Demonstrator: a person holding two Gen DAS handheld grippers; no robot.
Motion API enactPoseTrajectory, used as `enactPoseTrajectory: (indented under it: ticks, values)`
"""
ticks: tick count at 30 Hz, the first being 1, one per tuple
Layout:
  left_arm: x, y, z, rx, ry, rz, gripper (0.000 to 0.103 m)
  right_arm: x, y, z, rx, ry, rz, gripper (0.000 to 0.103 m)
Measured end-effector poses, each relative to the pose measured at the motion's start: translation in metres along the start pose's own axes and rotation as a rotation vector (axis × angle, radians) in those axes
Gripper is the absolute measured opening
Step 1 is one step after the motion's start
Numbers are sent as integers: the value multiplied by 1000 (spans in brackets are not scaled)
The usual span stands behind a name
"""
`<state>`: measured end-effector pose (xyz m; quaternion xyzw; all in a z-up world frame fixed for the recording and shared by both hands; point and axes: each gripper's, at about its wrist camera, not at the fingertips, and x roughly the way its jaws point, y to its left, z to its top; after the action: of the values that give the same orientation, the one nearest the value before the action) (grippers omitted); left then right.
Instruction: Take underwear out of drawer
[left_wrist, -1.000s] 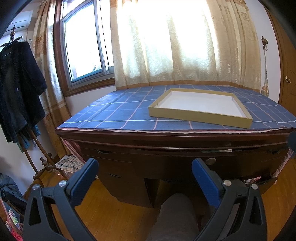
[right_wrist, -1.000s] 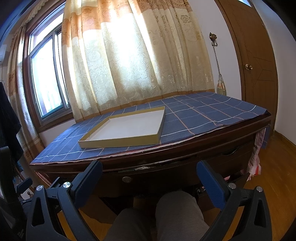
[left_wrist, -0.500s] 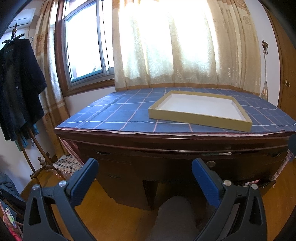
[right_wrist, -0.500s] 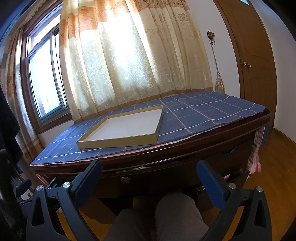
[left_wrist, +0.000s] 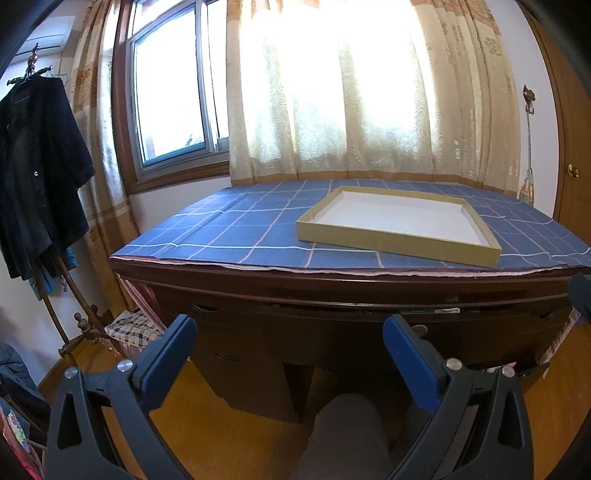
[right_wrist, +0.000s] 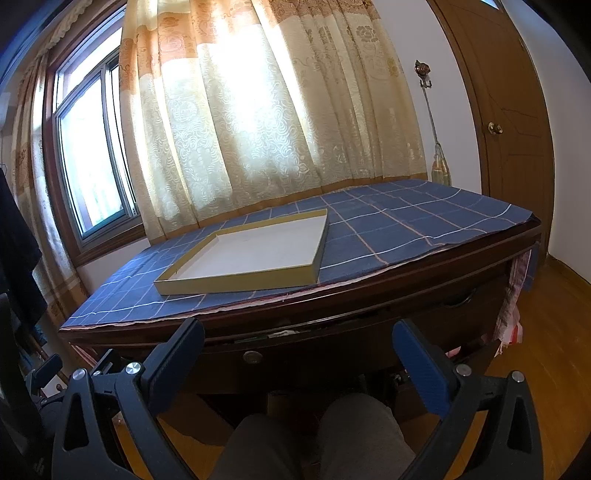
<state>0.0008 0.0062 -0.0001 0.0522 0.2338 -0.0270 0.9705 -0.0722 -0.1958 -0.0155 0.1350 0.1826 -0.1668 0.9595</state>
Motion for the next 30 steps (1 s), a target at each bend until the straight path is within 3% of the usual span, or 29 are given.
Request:
enactPoseTrajectory:
  ticks: [12,30]
  values:
    - [8,2,-4,-7,6,11,103,7,-9,0,30,-22,9,103]
    - [73,-11,8,9,69,48,103,63,-34,27,73,-77,-40,103]
